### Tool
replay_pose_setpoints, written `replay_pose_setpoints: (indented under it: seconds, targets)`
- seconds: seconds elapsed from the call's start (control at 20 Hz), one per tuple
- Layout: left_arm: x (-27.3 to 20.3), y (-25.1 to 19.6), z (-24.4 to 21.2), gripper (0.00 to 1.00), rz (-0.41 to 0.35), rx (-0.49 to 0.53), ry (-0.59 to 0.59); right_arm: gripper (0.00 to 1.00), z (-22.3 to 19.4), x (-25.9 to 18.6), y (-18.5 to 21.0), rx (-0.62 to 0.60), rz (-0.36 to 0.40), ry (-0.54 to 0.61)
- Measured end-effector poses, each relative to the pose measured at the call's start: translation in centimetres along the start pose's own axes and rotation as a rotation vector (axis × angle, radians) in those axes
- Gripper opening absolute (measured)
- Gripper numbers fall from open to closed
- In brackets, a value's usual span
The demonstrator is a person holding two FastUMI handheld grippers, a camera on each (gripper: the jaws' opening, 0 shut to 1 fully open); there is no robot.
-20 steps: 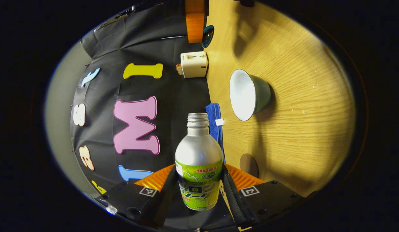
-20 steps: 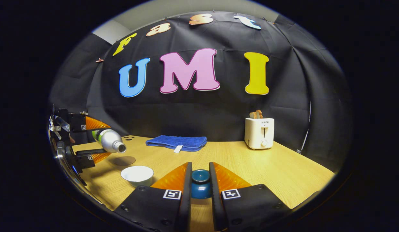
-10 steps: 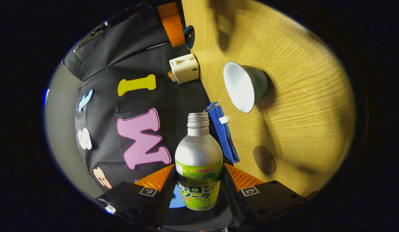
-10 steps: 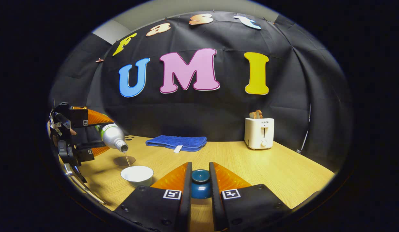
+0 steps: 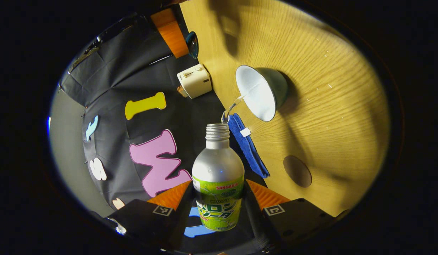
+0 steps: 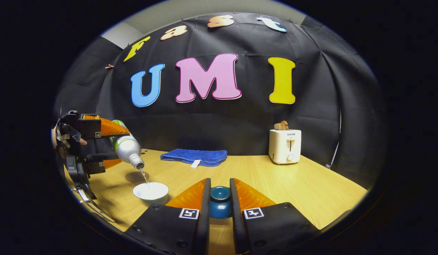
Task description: Open the teacup lid with one hand, grasp the water bottle and pour water into the teacup with the other hand; after pouring, place the water bottle on the coaster and then close the teacup lid.
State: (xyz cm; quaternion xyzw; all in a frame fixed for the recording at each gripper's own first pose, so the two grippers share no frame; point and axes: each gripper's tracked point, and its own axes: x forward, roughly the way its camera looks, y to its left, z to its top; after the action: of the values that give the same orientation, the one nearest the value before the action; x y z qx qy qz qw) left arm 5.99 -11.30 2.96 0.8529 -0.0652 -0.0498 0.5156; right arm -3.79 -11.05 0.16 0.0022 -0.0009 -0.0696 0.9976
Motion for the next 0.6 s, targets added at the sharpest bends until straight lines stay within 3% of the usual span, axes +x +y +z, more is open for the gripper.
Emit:
replay_pose_setpoints:
  seconds: [0.25, 0.6]
  targets:
    - [0.1, 0.6, 0.0, 0.78, -0.008, 0.066, -0.004, 0.31, 0.1, -0.1, 0.0, 0.000, 0.000, 0.001]
    - [0.5, 3.4, 0.0, 0.78, 0.051, 0.203, -0.034, 0.31, 0.0, -0.1, 0.0, 0.003, 0.003, 0.002]
